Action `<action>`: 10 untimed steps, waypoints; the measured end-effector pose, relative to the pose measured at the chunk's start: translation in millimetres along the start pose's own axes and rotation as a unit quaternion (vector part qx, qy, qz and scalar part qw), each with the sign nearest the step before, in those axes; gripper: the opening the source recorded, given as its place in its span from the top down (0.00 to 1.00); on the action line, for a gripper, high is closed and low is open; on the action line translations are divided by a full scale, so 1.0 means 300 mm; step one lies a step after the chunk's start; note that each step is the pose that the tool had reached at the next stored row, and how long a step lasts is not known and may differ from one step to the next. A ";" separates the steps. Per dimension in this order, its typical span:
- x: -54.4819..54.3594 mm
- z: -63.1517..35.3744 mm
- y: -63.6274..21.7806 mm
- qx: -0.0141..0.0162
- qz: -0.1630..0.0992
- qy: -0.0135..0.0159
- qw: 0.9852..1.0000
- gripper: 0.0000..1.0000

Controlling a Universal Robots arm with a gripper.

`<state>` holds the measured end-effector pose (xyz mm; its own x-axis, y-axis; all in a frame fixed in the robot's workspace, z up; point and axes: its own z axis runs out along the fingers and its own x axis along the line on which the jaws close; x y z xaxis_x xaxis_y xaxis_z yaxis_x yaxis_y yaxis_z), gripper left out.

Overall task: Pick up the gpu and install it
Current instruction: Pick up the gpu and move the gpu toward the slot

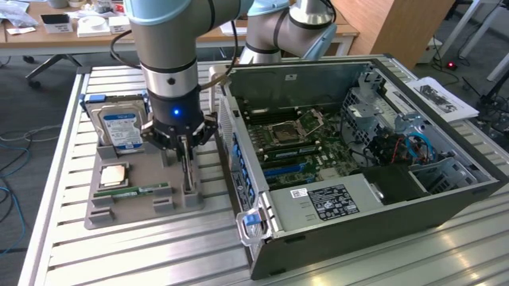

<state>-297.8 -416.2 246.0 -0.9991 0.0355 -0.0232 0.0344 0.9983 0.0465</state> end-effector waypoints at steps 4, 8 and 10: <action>0.000 -0.016 0.001 0.000 0.000 0.000 1.000 0.73; -0.001 -0.041 0.002 0.000 0.000 0.000 1.000 0.73; -0.001 -0.054 0.002 0.000 0.000 0.000 1.000 0.73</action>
<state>-297.8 -416.2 262.1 -0.9991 0.0355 -0.0232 0.0344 0.9983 0.0465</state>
